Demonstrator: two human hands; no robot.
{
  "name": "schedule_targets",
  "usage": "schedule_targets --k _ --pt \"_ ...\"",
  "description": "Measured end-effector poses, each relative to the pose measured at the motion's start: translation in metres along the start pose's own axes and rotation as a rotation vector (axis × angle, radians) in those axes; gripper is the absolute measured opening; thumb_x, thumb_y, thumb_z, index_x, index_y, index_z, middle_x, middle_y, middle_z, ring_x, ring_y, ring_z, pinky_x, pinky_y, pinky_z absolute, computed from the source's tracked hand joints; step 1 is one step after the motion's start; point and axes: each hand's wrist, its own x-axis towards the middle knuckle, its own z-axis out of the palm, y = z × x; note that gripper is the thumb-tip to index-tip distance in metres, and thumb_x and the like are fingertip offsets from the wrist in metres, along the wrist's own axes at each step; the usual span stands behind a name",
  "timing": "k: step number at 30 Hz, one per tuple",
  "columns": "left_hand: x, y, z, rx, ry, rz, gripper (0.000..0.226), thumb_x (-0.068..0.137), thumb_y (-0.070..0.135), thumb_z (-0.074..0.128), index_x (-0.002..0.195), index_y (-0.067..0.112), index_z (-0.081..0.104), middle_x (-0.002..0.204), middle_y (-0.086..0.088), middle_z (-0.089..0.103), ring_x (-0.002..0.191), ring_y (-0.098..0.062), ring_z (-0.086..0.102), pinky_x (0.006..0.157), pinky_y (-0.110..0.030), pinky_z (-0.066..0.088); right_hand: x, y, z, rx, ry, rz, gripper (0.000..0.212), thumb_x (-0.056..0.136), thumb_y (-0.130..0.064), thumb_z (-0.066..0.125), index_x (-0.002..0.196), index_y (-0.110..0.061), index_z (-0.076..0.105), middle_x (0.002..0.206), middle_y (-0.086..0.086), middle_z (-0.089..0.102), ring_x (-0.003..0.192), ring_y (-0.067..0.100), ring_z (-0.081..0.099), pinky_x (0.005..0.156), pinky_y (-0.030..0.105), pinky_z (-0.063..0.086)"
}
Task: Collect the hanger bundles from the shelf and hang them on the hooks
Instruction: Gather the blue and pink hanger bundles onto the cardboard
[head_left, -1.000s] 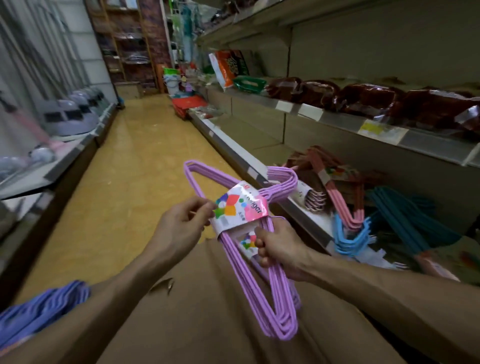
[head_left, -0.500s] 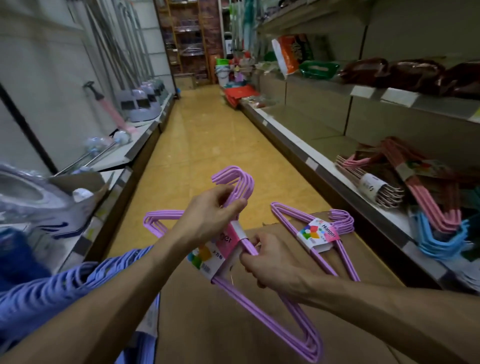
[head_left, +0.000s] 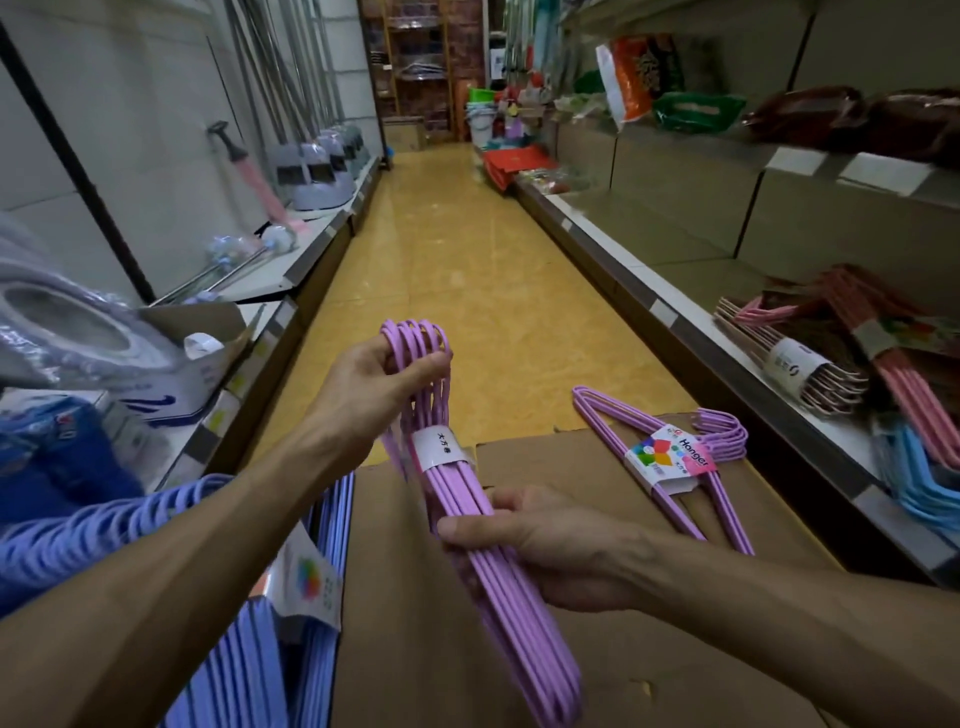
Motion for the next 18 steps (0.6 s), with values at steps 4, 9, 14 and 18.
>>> schedule_targets --k 4,9,14,18 --pt "-0.005 0.002 -0.009 -0.107 -0.034 0.003 0.016 0.089 0.012 0.066 0.105 0.014 0.071 0.108 -0.005 0.075 0.107 -0.019 0.069 0.098 -0.040 0.053 0.004 0.005 -0.001 0.135 -0.186 0.054 0.027 0.091 -0.004 0.067 0.117 -0.007 0.060 0.096 0.011 0.069 0.079 0.019 0.067 0.075 0.032 0.059" --pt "-0.008 0.004 -0.024 -0.173 -0.100 -0.005 0.020 0.091 0.010 0.062 0.110 0.012 0.068 0.111 -0.003 0.075 0.106 -0.016 0.069 0.093 -0.035 0.053 0.013 0.007 -0.001 0.156 -0.359 0.090 0.052 0.083 -0.006 0.070 0.132 -0.008 0.055 0.109 0.008 0.071 0.092 0.020 0.068 0.092 0.034 0.054" --pt "-0.014 -0.001 -0.052 0.079 -0.186 -0.047 0.040 0.083 0.050 0.069 0.099 0.014 0.077 0.107 -0.007 0.076 0.110 -0.026 0.067 0.108 -0.046 0.044 0.025 0.022 0.018 0.083 -0.330 0.101 0.031 0.090 0.004 0.061 0.118 -0.010 0.060 0.102 0.005 0.074 0.084 0.012 0.071 0.082 0.029 0.059" --pt "-0.019 -0.006 -0.078 0.500 -0.154 -0.157 0.086 0.071 0.092 0.038 0.082 0.018 0.080 0.102 -0.002 0.076 0.103 -0.015 0.066 0.104 -0.041 0.043 0.040 0.050 0.030 -0.012 -0.249 0.118 0.026 0.092 0.003 0.061 0.106 -0.018 0.066 0.101 0.001 0.074 0.085 0.009 0.070 0.084 0.030 0.057"
